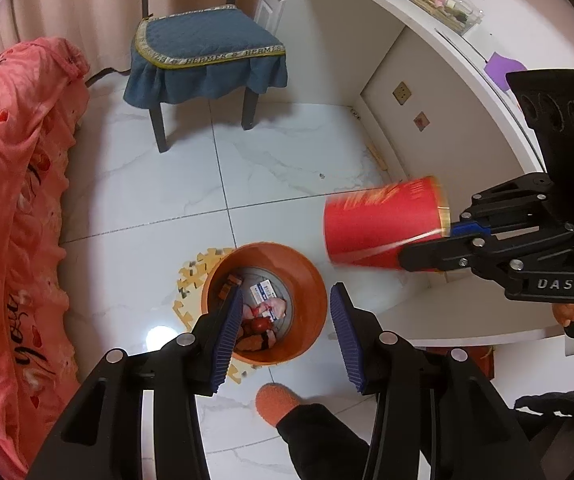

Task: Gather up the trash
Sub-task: 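Open both tools to drop the plush and red cup into the bin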

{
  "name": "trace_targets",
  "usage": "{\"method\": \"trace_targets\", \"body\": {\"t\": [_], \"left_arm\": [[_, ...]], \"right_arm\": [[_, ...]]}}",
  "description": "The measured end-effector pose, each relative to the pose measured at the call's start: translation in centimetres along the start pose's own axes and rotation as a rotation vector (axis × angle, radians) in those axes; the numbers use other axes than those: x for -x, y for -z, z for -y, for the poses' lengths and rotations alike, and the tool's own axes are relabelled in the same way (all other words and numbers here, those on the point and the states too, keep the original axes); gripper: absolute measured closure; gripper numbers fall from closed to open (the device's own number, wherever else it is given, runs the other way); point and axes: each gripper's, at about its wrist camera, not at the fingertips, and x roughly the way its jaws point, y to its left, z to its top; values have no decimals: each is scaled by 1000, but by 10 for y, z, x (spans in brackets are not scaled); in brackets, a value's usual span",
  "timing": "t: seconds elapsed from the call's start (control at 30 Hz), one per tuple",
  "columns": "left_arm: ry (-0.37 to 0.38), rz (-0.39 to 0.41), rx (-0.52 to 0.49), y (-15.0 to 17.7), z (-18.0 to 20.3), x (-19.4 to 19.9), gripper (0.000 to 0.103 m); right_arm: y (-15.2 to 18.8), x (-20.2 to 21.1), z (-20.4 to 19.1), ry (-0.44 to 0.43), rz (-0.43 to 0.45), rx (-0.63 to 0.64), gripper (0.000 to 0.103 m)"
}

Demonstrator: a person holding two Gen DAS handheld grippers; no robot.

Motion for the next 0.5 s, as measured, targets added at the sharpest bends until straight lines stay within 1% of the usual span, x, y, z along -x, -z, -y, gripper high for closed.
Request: {"method": "trace_targets", "body": {"t": [0.03, 0.1, 0.27, 0.37, 0.5], "left_arm": [[0, -2, 2, 0, 0, -1, 56], [-2, -5, 6, 0, -1, -1, 56], [-1, -14, 16, 3, -2, -2, 56], [0, -15, 18, 1, -3, -2, 56], [2, -13, 17, 0, 0, -1, 56]], "right_arm": [[-1, -2, -2, 1, -4, 2, 94], [-2, -5, -2, 7, -6, 1, 90], [-3, -8, -3, 7, -10, -4, 90], [-4, -10, -1, 13, -9, -8, 85], [-3, -6, 0, 14, 1, -9, 85]]}}
